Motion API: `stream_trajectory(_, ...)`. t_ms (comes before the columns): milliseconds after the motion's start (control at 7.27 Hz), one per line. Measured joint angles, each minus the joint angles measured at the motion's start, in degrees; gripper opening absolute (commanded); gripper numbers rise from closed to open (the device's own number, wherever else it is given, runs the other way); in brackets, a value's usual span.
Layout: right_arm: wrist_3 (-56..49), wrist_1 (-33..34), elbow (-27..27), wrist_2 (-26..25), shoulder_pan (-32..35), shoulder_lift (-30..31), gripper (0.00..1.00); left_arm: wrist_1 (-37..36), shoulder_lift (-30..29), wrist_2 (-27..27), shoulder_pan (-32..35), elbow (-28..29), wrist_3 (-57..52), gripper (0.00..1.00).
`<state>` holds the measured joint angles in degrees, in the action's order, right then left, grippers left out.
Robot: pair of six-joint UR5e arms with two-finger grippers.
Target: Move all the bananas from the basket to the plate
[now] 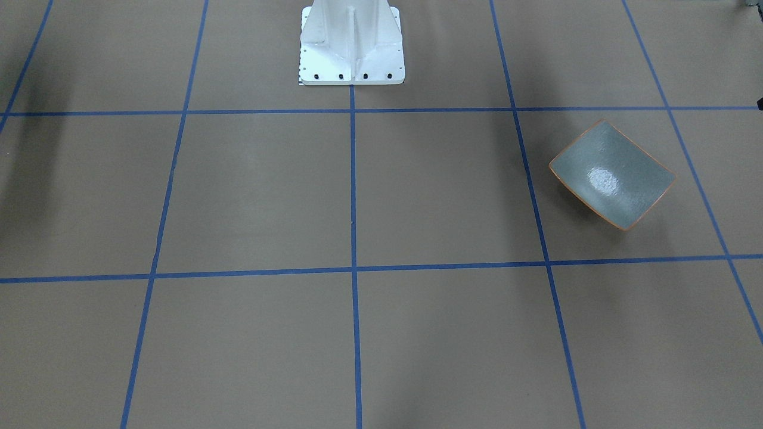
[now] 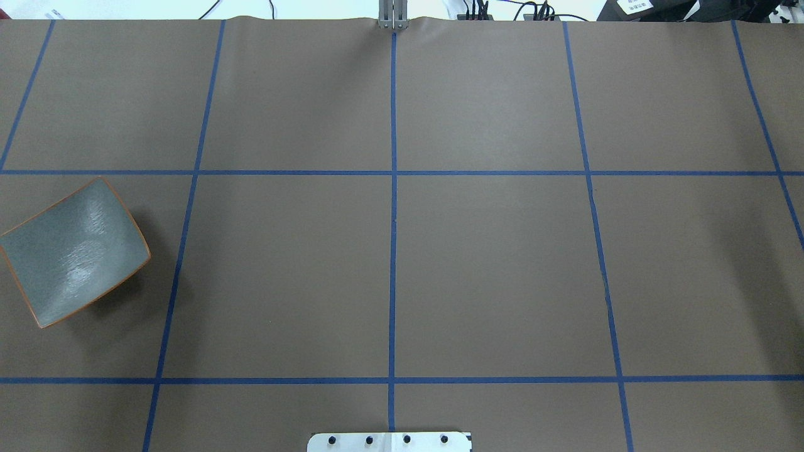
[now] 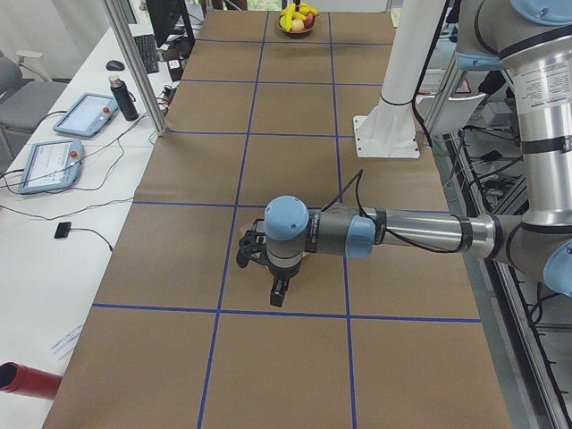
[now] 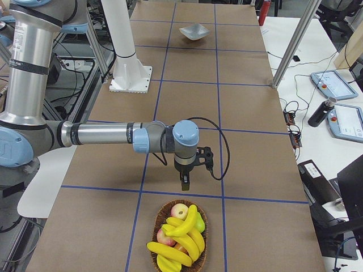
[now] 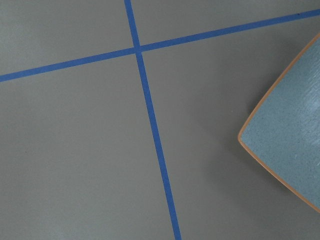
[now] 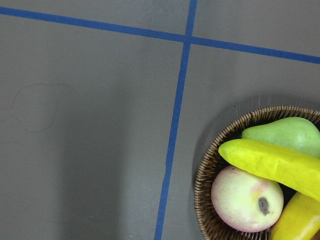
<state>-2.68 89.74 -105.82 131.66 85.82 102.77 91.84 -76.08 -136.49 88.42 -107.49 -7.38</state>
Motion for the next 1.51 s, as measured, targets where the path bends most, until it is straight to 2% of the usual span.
stream_trajectory(275,0.0,0.0,-0.1,0.0,0.0,-0.1,1.0,0.0,-0.5,0.0,0.0,-0.8,0.1,1.0)
stream_trajectory(688,-0.2,-0.2,-3.0,-0.2,0.1,-0.4,1.0,0.0,-1.1,0.6,0.0,-1.6,0.3,1.0)
stream_trajectory(825,-0.1,-1.2,-2.5,-0.6,0.1,-2.3,1.0,0.3,-1.7,0.5,0.0,-1.5,0.5,1.0)
stream_trajectory(1100,-1.5,-6.2,0.1,-1.6,0.1,-5.2,1.0,1.1,-2.3,0.2,0.0,-0.7,0.6,1.0)
stream_trajectory(1513,-13.2,-13.8,6.6,-3.3,1.1,-2.6,1.0,1.2,-2.5,0.0,-0.1,-0.2,0.5,1.0)
